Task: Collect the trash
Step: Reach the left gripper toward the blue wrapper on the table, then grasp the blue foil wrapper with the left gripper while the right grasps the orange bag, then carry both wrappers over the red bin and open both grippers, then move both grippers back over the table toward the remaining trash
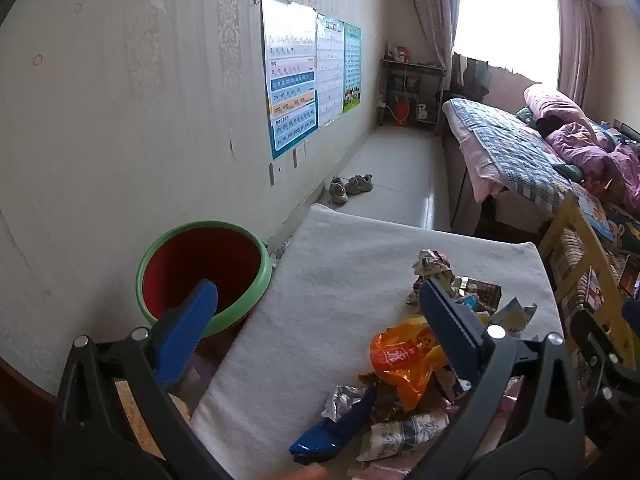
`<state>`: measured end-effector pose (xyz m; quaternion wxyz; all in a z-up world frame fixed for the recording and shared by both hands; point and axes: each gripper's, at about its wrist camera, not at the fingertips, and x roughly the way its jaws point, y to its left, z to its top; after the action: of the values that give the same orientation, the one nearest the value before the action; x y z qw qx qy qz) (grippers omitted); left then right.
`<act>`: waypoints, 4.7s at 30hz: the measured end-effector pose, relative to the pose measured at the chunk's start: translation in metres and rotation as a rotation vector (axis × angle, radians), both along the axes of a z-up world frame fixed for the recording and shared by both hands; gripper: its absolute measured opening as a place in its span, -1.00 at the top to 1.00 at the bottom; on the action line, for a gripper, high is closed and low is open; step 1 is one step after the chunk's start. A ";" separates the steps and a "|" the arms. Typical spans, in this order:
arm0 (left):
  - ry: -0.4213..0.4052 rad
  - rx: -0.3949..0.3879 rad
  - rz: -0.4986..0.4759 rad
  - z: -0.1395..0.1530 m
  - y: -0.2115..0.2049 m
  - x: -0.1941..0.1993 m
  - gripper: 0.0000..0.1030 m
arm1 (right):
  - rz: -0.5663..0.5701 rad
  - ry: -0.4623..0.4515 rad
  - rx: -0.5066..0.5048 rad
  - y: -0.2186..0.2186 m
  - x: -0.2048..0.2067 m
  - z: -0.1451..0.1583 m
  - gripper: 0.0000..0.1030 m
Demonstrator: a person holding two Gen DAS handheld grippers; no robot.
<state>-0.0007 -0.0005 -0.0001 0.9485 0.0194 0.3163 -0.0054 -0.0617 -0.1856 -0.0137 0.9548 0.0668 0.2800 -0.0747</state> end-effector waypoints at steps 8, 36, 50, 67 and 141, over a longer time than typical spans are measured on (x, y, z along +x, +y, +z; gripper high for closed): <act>0.002 0.003 -0.025 -0.002 -0.004 0.000 -0.92 | 0.001 0.005 0.003 0.000 0.000 -0.002 -0.87; 0.369 -0.009 -0.163 -0.097 0.039 0.008 -0.76 | 0.053 0.175 0.067 -0.012 0.014 -0.034 -0.86; 0.534 -0.011 -0.275 -0.157 0.020 0.018 0.75 | 0.145 0.270 0.244 -0.014 0.033 -0.058 -0.77; 0.295 -0.052 -0.077 -0.085 0.076 0.022 0.77 | 0.156 0.441 0.315 0.014 0.125 -0.103 -0.71; 0.249 -0.147 -0.233 -0.043 0.038 0.034 -0.27 | 0.155 0.256 0.418 0.024 0.060 -0.034 -0.67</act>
<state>0.0335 0.0376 -0.0434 0.8938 -0.0145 0.4257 -0.1405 -0.0019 -0.1620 -0.0482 0.8799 0.2311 0.4122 0.0503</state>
